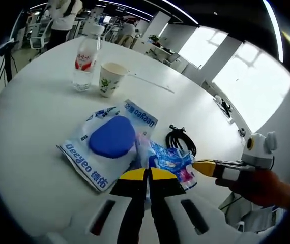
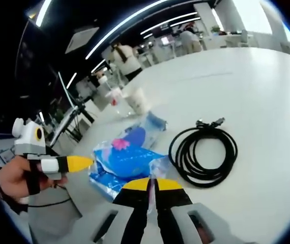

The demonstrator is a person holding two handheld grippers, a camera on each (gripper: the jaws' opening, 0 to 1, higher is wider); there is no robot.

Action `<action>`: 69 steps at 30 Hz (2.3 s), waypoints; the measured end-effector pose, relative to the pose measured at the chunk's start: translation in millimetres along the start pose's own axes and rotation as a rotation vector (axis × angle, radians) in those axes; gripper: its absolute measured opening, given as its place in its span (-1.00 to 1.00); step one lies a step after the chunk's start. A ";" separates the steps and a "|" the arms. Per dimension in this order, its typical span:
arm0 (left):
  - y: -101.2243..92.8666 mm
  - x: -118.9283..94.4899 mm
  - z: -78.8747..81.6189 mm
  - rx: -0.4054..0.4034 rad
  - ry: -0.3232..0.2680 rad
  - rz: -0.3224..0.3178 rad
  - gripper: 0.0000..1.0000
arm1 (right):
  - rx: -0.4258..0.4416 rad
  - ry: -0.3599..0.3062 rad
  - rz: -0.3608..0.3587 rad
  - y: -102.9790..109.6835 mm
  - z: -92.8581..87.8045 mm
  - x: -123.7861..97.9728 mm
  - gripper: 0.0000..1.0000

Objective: Arrange the tabletop items into an orderly group along one side of the table until the central work area is clear of visible clutter.

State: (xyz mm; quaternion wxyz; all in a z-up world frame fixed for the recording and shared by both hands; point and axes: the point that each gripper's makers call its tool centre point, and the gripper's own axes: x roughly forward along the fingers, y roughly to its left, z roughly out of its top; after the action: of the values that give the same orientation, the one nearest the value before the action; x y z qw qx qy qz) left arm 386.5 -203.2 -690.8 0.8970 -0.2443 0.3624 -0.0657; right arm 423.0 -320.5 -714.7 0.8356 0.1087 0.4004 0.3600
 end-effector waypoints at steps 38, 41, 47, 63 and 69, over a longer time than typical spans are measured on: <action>-46.2 51.4 49.6 0.147 0.013 -0.082 -1.00 | -0.019 -0.069 -0.044 -50.7 60.6 -18.5 -1.00; -55.6 65.1 53.8 0.159 0.022 -0.098 -1.00 | -0.014 -0.075 -0.062 -64.4 67.5 -20.2 -1.00; -74.3 91.6 64.8 0.192 0.030 -0.124 -1.00 | -0.018 -0.084 -0.096 -93.5 85.7 -19.8 -1.00; -97.1 168.8 91.9 0.160 0.030 -0.129 -1.00 | -0.014 -0.101 -0.156 -164.9 133.5 -4.8 -1.00; -97.1 192.1 101.3 0.104 0.017 -0.118 -1.00 | 0.004 -0.113 -0.167 -183.2 148.6 3.6 -1.00</action>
State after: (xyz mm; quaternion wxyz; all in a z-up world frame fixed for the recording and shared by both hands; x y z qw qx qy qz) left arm 601.4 -305.0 -699.8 0.8999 -0.2179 0.3512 -0.1394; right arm 629.8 -433.5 -705.5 0.8838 0.0968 0.3610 0.2815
